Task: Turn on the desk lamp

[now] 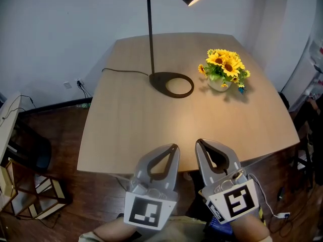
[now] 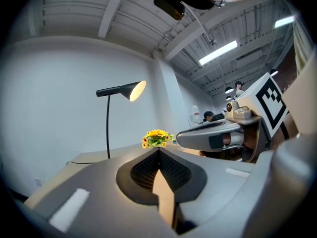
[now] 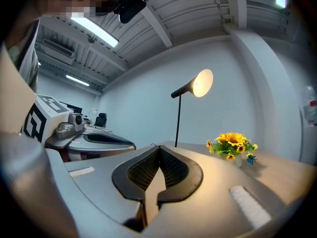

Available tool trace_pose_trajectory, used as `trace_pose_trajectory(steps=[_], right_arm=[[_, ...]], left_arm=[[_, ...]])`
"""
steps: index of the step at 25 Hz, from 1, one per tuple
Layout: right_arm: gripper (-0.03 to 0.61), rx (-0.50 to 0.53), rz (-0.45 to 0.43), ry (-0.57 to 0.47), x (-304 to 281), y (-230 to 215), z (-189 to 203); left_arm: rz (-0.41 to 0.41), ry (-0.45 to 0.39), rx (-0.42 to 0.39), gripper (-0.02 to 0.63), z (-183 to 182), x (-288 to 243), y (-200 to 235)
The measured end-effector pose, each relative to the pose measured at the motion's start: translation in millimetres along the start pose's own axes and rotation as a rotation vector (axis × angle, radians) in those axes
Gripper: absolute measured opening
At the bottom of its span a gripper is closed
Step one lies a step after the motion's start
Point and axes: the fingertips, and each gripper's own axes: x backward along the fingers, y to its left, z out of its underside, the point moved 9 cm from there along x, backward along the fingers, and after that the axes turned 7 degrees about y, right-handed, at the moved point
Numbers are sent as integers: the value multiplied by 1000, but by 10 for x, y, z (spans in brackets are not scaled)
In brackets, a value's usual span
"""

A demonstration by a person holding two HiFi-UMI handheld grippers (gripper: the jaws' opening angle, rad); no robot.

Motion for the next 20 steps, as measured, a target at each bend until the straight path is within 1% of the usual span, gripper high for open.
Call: trace_pose_trajectory(steps=[6, 12, 20], right_arm=[[0, -41, 5, 21, 271, 108, 161], [0, -66, 33, 26, 426, 141, 281], [0, -94, 19, 72, 486, 211, 502]], left_arm=[[27, 49, -22, -8, 52, 202, -120], [34, 82, -8, -8, 204, 312, -292], [40, 73, 8, -8, 349, 315, -449]])
